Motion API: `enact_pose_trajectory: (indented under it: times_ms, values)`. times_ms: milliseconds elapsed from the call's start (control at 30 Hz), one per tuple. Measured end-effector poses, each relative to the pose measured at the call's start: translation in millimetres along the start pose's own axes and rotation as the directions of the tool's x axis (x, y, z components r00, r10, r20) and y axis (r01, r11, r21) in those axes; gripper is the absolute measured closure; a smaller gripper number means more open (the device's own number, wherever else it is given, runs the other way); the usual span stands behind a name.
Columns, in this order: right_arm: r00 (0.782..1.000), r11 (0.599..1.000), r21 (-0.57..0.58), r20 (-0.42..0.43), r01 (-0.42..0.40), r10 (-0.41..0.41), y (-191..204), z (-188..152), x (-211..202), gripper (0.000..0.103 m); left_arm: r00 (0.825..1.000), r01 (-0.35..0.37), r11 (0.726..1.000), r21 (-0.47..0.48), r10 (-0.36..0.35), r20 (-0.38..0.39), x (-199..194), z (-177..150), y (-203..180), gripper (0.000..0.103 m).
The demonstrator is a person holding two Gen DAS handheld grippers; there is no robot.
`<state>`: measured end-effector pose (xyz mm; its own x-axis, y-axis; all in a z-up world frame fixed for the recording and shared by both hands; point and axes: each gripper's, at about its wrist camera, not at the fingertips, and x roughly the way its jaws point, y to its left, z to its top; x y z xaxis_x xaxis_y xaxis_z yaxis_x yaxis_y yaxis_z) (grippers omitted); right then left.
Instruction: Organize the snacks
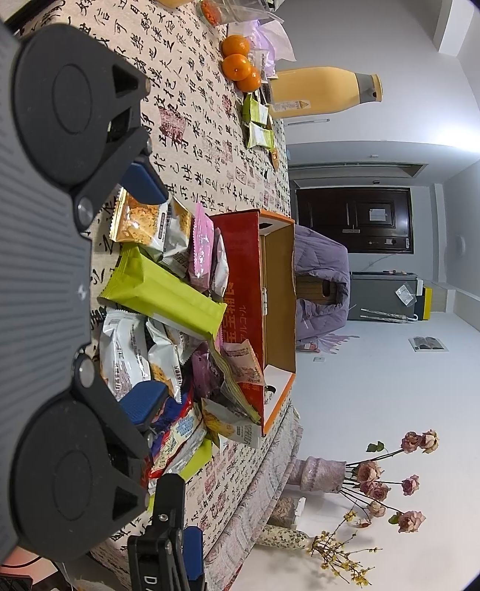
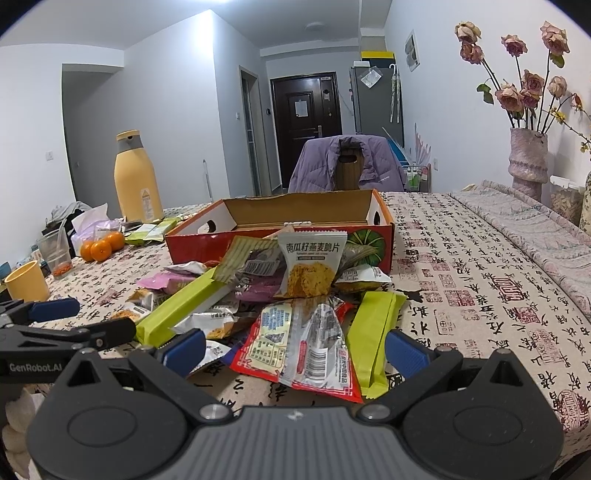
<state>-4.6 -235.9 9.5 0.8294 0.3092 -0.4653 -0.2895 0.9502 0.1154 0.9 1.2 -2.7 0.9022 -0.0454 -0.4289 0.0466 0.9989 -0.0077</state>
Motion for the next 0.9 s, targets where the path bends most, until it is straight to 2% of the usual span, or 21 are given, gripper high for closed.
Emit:
enact_pose_trajectory:
  times_ms: [267,367,500,633,900]
  values:
    - [1.000,1.000,-0.006,-0.007,-0.006,0.006,-0.7,6.7,13.9,0.003,1.000,-0.003,1.000,0.000,0.003,-0.007,5.9,-0.6,3.0,0.000]
    - [0.999,1.000,-0.014,-0.044,-0.010,0.009,1.5,9.7,25.6,0.012,1.000,-0.001,1.000,-0.004,0.001,-0.008,7.4,-0.7,5.4,0.000]
    - [0.997,1.000,-0.020,-0.078,-0.012,0.011,2.0,13.5,43.2,0.015,1.000,-0.008,1.000,-0.006,0.008,-0.012,9.9,-0.7,8.9,0.000]
    - [0.993,1.000,-0.008,-0.119,-0.021,0.020,0.1,15.2,62.6,0.024,1.000,-0.005,1.000,-0.019,0.005,-0.018,13.6,-1.2,13.1,0.000]
    - [0.989,0.999,-0.033,-0.150,0.006,-0.011,0.8,13.9,86.3,0.025,0.999,-0.005,1.000,-0.025,0.004,-0.034,19.8,-3.5,15.1,0.000]
